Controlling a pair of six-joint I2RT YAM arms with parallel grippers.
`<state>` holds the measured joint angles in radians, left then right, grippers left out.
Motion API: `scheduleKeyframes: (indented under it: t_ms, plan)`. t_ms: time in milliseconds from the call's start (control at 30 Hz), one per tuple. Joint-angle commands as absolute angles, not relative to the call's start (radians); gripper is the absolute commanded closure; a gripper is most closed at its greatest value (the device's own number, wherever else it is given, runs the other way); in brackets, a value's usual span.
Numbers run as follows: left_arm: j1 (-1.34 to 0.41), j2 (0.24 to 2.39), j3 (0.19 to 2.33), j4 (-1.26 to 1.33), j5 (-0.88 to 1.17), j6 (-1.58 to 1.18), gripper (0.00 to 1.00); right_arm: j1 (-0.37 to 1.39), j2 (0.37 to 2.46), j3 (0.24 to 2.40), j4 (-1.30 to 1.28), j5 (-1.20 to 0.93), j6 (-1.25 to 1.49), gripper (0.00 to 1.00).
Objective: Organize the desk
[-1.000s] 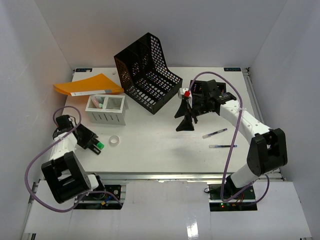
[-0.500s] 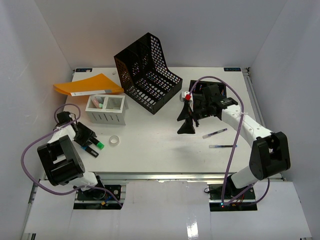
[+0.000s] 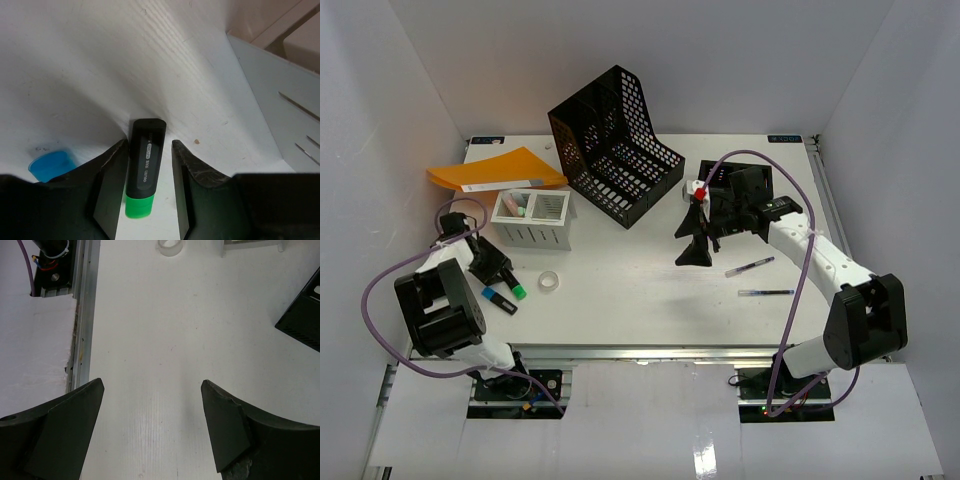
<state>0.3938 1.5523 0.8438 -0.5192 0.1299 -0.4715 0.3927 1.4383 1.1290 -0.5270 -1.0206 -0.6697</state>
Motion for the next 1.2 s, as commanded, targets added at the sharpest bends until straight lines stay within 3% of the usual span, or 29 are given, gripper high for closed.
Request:
scheduleKeyframes:
  t_ms: [0, 833, 1000, 1167]
  plan:
    - [0.361, 1.606, 0.868, -0.534, 0.056, -0.436, 0.49, 0.385, 1.399, 1.120, -0.514, -1.048, -0.683, 0.15]
    - [0.221, 1.690, 0.857, -0.553, -0.088, -0.402, 0.49, 0.365, 1.380, 1.104, -0.505, -1.069, -0.681, 0.15]
    - [0.221, 1.668, 0.845, -0.541, -0.078, -0.402, 0.56, 0.365, 1.382, 1.103, -0.505, -1.068, -0.681, 0.15]
    - [0.221, 1.623, 0.842, -0.534, -0.060, -0.415, 0.75, 0.365, 1.382, 1.101, -0.505, -1.064, -0.684, 0.15]
